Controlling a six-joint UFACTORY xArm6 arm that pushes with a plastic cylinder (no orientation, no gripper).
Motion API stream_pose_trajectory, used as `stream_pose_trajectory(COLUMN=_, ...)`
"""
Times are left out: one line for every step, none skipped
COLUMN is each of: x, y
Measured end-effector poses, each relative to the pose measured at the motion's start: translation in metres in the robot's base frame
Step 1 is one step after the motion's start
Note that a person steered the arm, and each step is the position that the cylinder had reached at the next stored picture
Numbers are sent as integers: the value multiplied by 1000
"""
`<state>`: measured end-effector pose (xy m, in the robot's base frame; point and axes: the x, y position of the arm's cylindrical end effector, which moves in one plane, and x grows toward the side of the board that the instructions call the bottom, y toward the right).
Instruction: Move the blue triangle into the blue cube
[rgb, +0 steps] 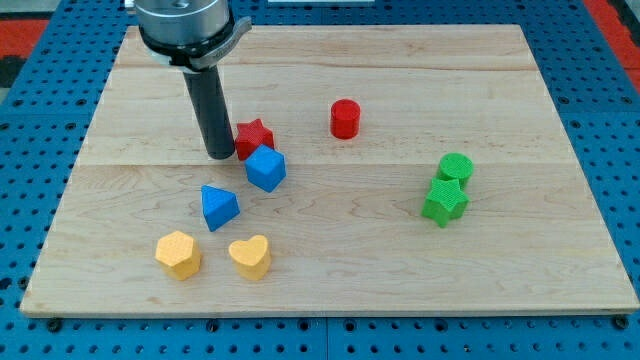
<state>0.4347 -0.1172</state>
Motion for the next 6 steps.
stream_pose_trajectory(x=-21, y=47)
stream_pose_trajectory(x=-50, y=96)
stream_pose_trajectory(x=-43, y=117)
stream_pose_trajectory(x=15, y=146)
stream_pose_trajectory(x=40, y=115)
stream_pose_trajectory(x=86, y=37)
